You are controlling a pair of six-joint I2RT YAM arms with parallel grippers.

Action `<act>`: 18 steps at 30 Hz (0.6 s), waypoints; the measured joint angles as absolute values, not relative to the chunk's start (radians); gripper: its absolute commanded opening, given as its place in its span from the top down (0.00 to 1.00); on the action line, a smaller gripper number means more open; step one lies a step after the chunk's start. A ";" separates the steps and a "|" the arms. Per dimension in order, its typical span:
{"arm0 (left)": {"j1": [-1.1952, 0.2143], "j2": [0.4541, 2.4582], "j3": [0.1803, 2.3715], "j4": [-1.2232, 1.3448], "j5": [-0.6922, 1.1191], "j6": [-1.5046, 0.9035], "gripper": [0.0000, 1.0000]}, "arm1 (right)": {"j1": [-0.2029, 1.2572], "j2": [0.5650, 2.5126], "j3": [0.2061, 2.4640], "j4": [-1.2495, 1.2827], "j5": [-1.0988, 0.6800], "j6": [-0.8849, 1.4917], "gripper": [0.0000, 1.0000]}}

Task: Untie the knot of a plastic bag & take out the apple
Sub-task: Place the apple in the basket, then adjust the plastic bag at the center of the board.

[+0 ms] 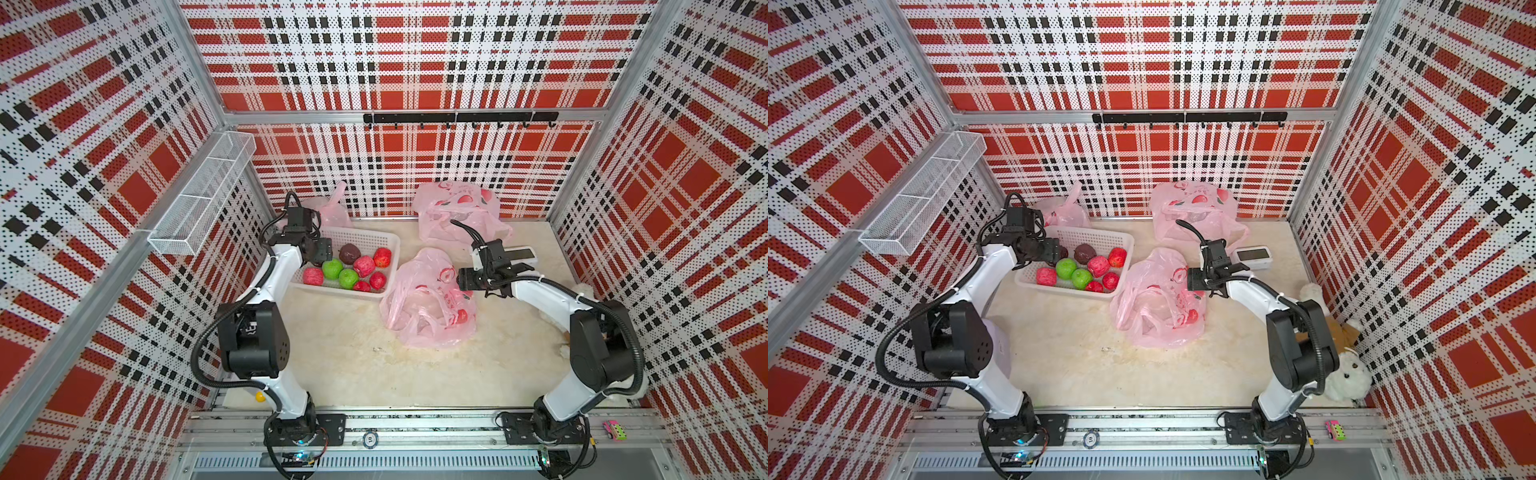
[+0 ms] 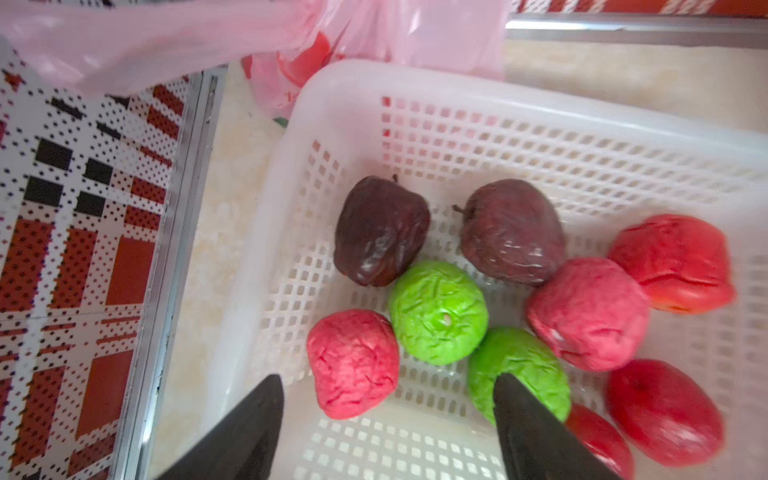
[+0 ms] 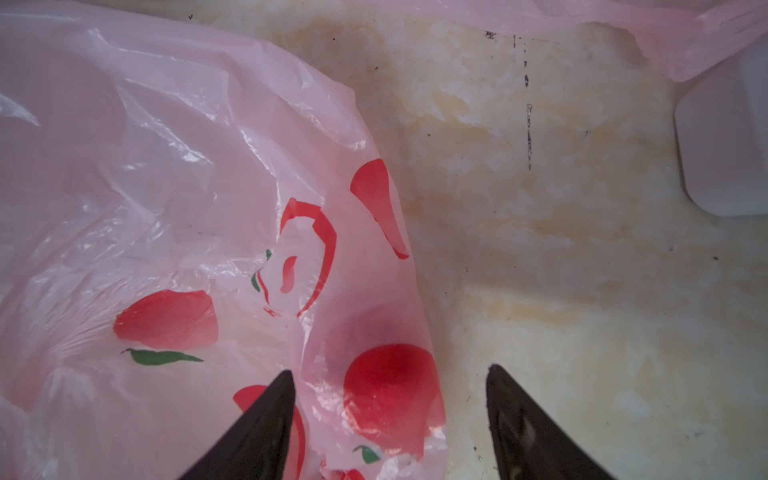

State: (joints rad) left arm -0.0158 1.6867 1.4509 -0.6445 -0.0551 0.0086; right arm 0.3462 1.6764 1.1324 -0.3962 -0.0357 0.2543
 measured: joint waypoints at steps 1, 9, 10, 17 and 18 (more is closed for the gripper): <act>-0.047 1.657 1.433 -0.640 -0.051 0.009 0.21 | 0.346 1.697 1.154 -0.402 -0.042 0.254 0.25; -0.405 1.435 1.172 -0.540 0.044 -0.046 0.26 | 0.346 1.905 1.339 -0.416 -0.125 0.242 0.29; -0.438 1.416 1.130 -0.530 0.053 -0.053 0.27 | 0.346 1.937 1.369 -0.429 -0.130 0.234 0.33; -0.585 1.279 0.823 -0.437 0.117 -0.120 0.31 | 0.354 2.007 1.427 -0.472 -0.153 0.163 0.99; -0.607 1.262 0.797 -0.424 0.120 -0.130 0.31 | 0.358 1.997 1.426 -0.472 -0.152 0.156 1.00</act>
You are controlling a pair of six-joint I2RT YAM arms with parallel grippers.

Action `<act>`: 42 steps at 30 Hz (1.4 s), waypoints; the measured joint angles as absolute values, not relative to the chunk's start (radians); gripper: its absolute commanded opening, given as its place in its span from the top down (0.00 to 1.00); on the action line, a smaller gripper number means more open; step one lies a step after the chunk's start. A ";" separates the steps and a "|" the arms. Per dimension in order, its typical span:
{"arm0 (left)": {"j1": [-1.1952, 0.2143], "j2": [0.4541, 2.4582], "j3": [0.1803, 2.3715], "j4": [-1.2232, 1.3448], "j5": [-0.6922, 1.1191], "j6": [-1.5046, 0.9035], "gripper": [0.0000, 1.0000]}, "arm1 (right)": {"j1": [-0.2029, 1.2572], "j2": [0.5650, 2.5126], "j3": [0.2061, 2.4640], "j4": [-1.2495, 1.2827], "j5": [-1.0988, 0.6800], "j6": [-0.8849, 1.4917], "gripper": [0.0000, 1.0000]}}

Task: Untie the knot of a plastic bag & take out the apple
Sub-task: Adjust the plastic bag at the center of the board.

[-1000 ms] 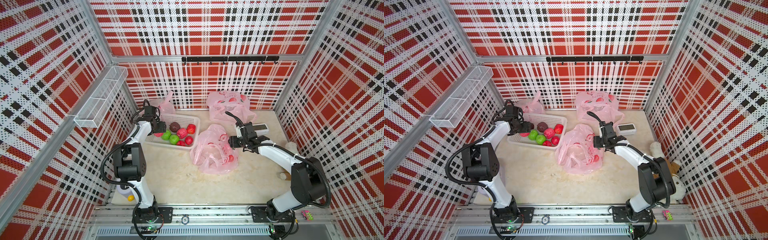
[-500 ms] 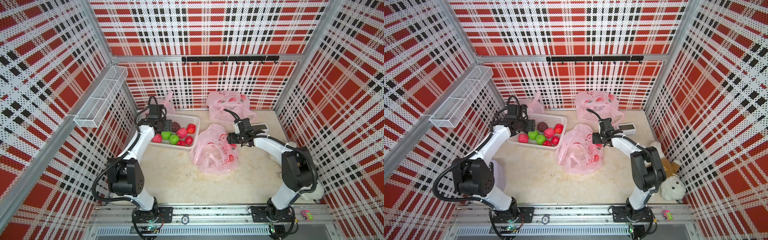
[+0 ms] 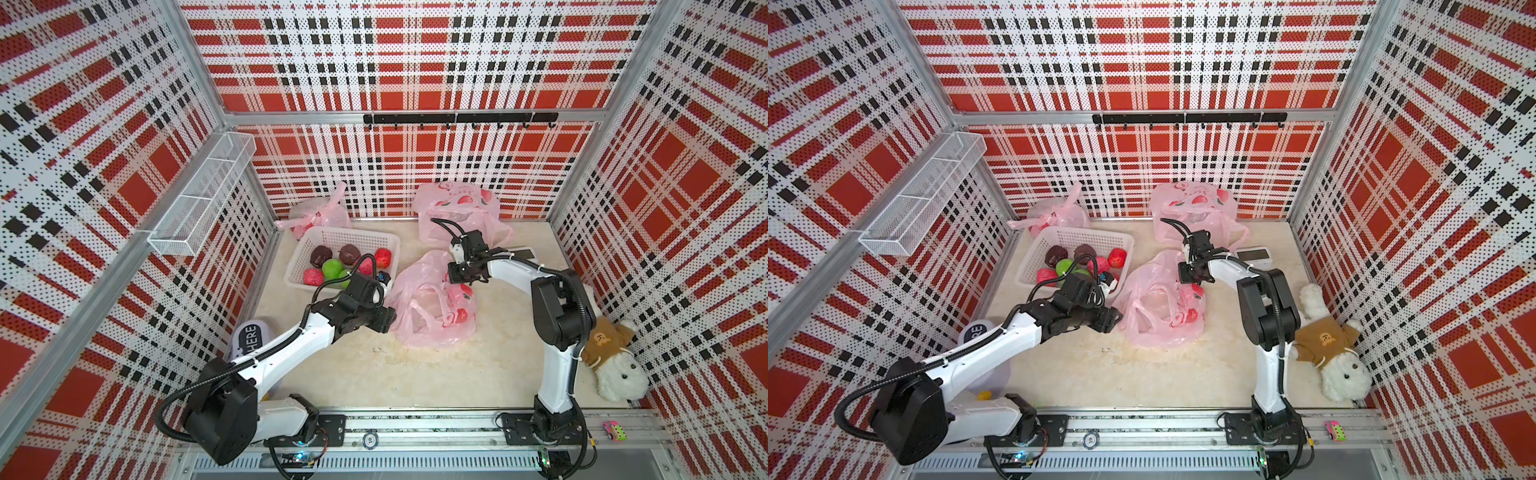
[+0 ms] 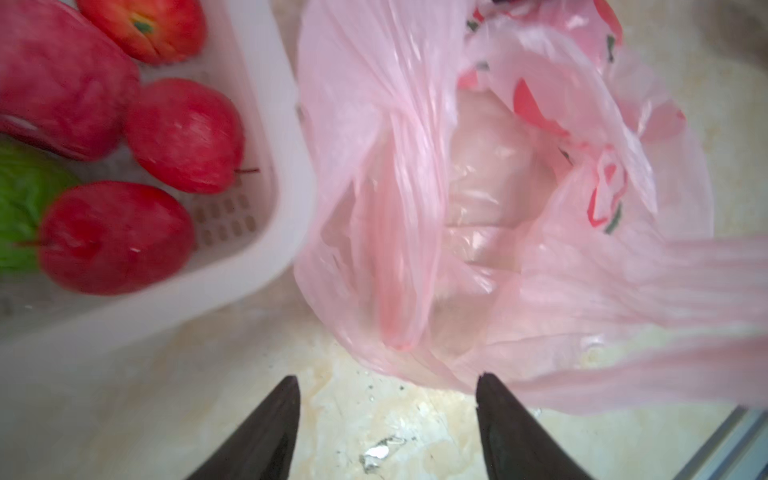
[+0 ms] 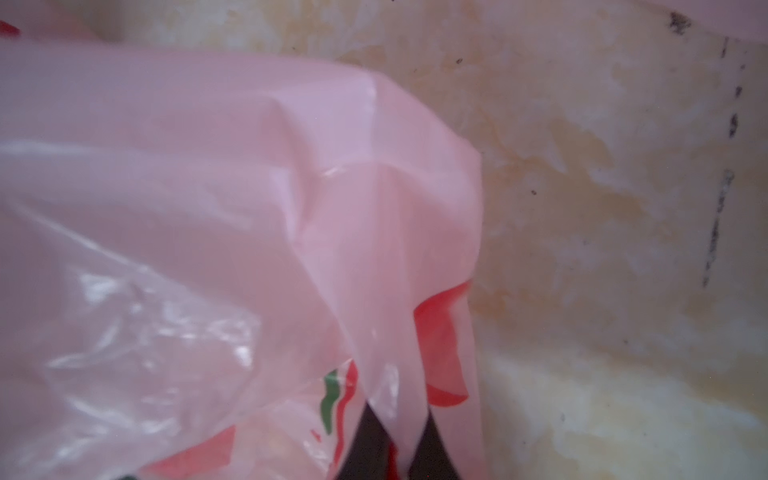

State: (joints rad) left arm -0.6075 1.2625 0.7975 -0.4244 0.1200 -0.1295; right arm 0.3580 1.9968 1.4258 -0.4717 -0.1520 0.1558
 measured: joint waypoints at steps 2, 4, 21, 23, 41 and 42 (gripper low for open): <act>-0.661 1.241 0.757 -0.378 0.127 -0.150 0.31 | 0.374 1.954 1.416 -0.468 -0.148 0.129 1.00; -0.699 1.238 0.735 -0.324 0.134 -0.170 0.31 | 0.400 1.890 1.402 -0.464 -0.143 0.113 1.00; -0.703 1.341 0.690 -0.094 0.101 -0.234 0.28 | 0.487 1.732 1.384 -0.397 -0.198 0.056 0.77; -0.676 1.380 0.690 -0.083 0.101 -0.245 0.28 | 0.487 1.768 1.378 -0.402 -0.199 0.057 0.75; -0.754 1.429 0.823 -0.107 0.074 -0.245 0.37 | 0.487 1.568 1.207 -0.467 -0.101 0.135 0.26; -0.764 1.414 0.823 -0.118 0.067 -0.242 0.37 | 0.487 1.537 1.178 -0.471 -0.101 0.149 0.26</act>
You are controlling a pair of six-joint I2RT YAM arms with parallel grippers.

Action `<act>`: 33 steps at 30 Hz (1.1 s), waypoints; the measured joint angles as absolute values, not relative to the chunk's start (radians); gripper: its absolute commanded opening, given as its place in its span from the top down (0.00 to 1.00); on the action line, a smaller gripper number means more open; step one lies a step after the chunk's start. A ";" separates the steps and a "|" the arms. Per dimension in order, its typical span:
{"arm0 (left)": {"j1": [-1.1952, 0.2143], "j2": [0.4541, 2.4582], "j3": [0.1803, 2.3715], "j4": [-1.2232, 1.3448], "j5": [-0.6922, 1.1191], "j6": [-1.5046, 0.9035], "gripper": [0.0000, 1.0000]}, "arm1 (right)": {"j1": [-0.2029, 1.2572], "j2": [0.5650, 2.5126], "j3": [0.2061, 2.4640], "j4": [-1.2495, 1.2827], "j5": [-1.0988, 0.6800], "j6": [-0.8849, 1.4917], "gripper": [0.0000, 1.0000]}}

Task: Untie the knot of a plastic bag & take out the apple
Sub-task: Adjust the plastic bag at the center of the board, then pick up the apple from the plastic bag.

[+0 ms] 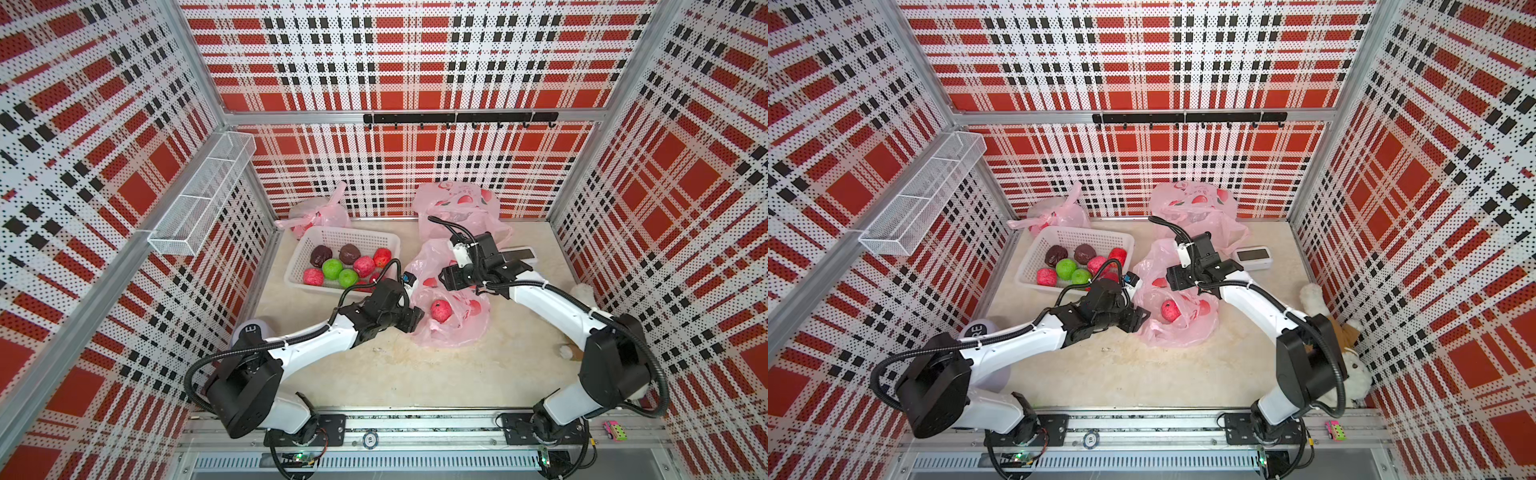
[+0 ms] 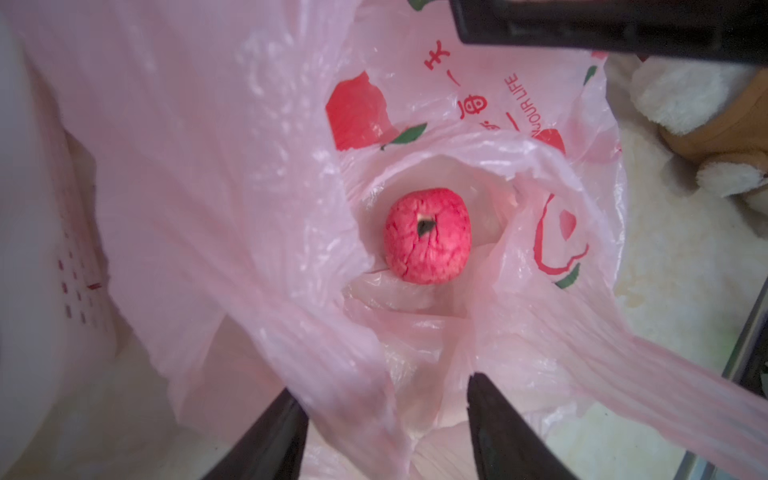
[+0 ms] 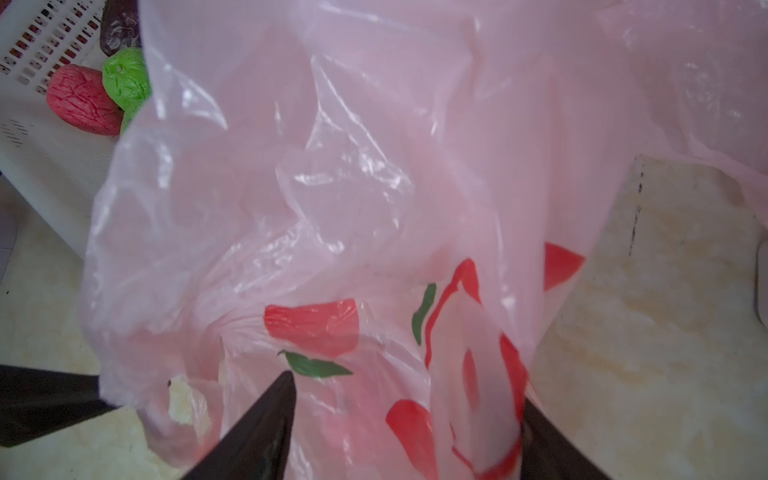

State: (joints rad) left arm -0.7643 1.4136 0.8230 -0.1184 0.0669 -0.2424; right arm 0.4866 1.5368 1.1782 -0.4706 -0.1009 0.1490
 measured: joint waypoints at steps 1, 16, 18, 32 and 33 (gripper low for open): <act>-0.772 1.401 0.823 -0.126 0.060 -0.240 0.37 | 0.487 1.515 1.154 -0.474 -0.101 0.159 0.26; -0.873 1.576 1.040 -0.183 -0.001 -0.155 0.45 | 0.487 1.427 0.998 -0.527 -0.054 0.239 0.33; -0.873 1.634 1.058 -0.181 0.015 -0.149 0.38 | 0.483 1.428 0.976 -0.509 -0.045 0.240 0.36; -0.858 1.836 1.086 -0.090 0.110 -0.180 0.17 | 0.448 1.597 0.877 -0.350 -0.063 0.256 0.52; -0.855 1.846 1.090 -0.079 0.118 -0.183 0.17 | 0.448 1.613 0.876 -0.339 -0.066 0.256 0.53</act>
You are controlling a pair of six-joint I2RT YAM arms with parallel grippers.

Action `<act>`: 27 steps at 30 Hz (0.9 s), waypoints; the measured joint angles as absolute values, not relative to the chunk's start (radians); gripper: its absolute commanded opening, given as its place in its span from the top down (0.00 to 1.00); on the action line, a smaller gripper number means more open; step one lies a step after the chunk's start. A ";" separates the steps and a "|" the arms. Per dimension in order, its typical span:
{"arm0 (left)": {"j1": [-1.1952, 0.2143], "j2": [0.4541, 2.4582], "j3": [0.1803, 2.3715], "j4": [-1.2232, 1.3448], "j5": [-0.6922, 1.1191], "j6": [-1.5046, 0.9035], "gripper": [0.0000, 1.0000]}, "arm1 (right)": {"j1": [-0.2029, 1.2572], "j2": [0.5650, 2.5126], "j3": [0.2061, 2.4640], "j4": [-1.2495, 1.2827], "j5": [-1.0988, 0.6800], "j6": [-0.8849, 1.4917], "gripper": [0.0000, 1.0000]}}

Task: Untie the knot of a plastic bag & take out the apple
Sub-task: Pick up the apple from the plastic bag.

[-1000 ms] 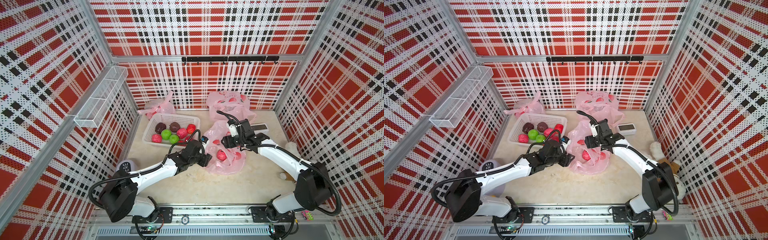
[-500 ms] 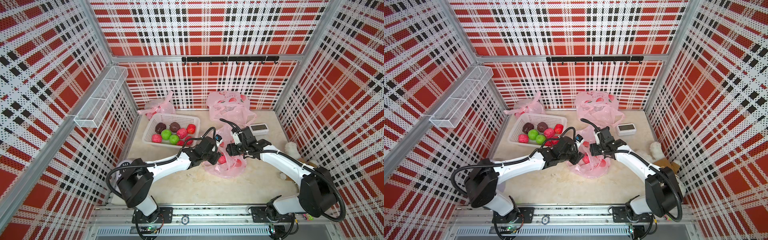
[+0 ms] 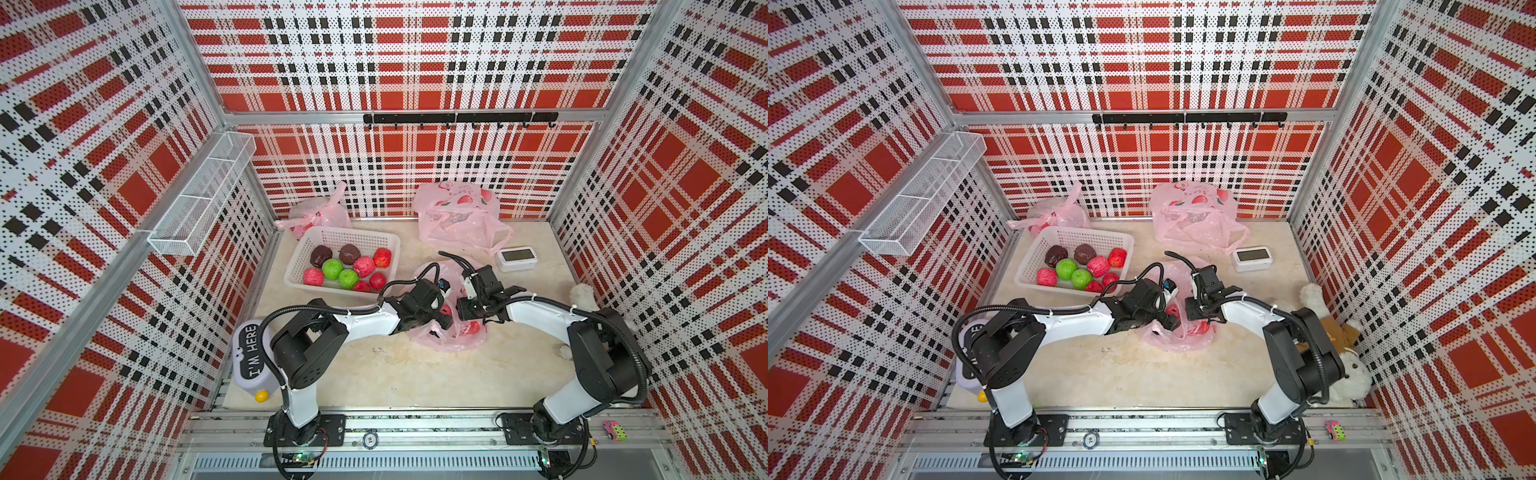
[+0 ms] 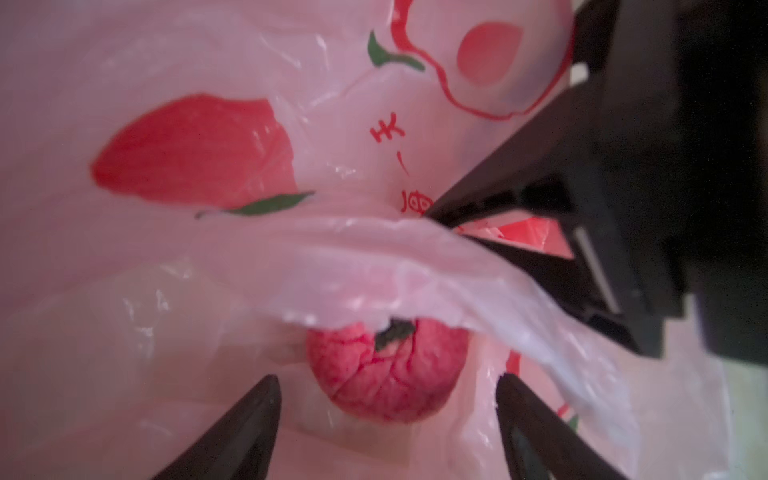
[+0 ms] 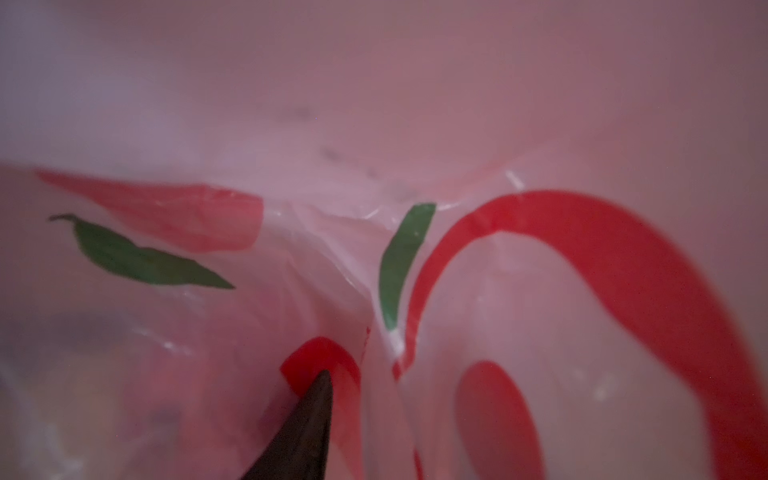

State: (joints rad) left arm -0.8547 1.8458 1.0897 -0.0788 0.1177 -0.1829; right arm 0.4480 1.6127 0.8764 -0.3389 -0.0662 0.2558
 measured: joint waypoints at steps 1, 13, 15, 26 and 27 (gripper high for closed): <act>-0.851 1.853 1.092 -0.070 0.123 -0.184 0.16 | 0.448 1.627 0.876 -0.327 -0.069 0.256 0.54; -0.804 1.952 1.159 -0.010 0.175 -0.193 0.30 | 0.446 1.706 0.876 -0.225 -0.117 0.255 0.68; -0.794 1.951 1.159 -0.006 0.181 -0.193 0.33 | 0.440 1.706 0.876 -0.225 -0.118 0.255 0.71; -0.772 1.760 1.062 -0.016 0.171 -0.175 0.37 | 0.291 1.573 0.794 -0.255 -0.065 0.258 0.90; -0.772 1.740 1.054 -0.016 0.172 -0.175 0.37 | 0.271 1.561 0.793 -0.265 -0.058 0.257 0.90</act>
State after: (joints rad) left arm -0.7723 1.7401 1.0538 -0.0162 0.1719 -0.1753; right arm 0.2714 1.5608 0.7925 -0.2646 -0.0582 0.2573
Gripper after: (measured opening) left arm 0.634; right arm 0.105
